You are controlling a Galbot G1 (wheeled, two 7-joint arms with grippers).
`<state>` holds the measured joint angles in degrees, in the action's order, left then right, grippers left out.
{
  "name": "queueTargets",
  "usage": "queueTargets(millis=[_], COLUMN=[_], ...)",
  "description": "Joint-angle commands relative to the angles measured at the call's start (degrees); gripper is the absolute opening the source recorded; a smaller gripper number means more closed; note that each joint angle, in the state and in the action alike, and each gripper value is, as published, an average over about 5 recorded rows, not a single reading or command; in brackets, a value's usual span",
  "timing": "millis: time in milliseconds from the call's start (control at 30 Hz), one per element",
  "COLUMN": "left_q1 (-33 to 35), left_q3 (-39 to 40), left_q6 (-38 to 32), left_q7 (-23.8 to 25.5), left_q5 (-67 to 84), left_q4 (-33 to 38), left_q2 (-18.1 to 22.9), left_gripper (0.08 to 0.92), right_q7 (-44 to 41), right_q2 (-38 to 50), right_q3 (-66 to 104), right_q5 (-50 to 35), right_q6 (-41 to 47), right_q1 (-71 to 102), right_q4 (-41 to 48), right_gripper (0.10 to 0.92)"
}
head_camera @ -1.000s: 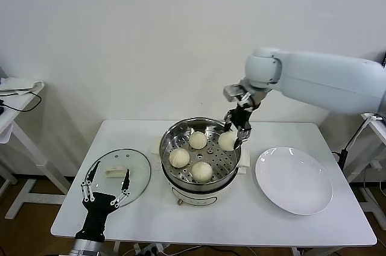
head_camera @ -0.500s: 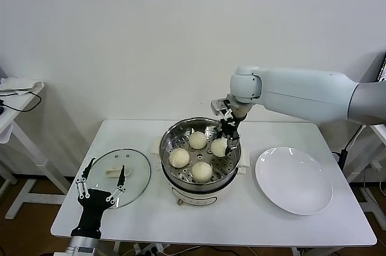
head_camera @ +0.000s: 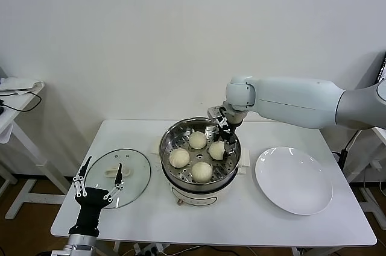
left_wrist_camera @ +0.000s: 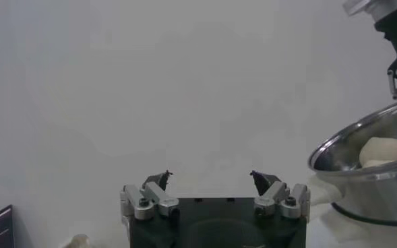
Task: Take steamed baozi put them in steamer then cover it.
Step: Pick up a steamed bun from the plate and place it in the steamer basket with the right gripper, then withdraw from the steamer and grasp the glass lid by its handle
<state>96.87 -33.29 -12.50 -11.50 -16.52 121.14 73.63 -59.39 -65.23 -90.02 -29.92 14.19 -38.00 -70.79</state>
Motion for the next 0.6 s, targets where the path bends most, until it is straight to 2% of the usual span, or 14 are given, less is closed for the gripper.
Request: queueTargets(millis=[33, 400, 500, 600], left_q1=[-0.05, -0.33, -1.23, -2.29], left_q3=[-0.1, 0.47, 0.72, 1.09], left_q6=[0.1, 0.45, 1.01, 2.26], left_q7=[-0.02, 0.01, -0.09, -0.61], left_q5=[0.01, -0.8, -1.52, -2.57], left_q4=[-0.1, -0.49, -0.9, -1.17], left_q2=[0.0, -0.16, -0.29, -0.5], left_gripper=[0.823, 0.823, 0.823, 0.823], right_q7=[0.6, -0.54, 6.1, 19.84], right_q2=[0.35, 7.83, 12.59, 17.99], right_q3=[0.65, 5.69, 8.84, 11.36], right_q5=[0.79, -0.94, -2.79, -4.9], right_q6=[-0.11, -3.82, -8.64, -14.48], right_q1=[0.54, -2.17, -1.25, 0.75], right_q4=[-0.84, -8.24, -9.83, -12.3], right_gripper=[0.796, 0.823, 0.823, 0.823])
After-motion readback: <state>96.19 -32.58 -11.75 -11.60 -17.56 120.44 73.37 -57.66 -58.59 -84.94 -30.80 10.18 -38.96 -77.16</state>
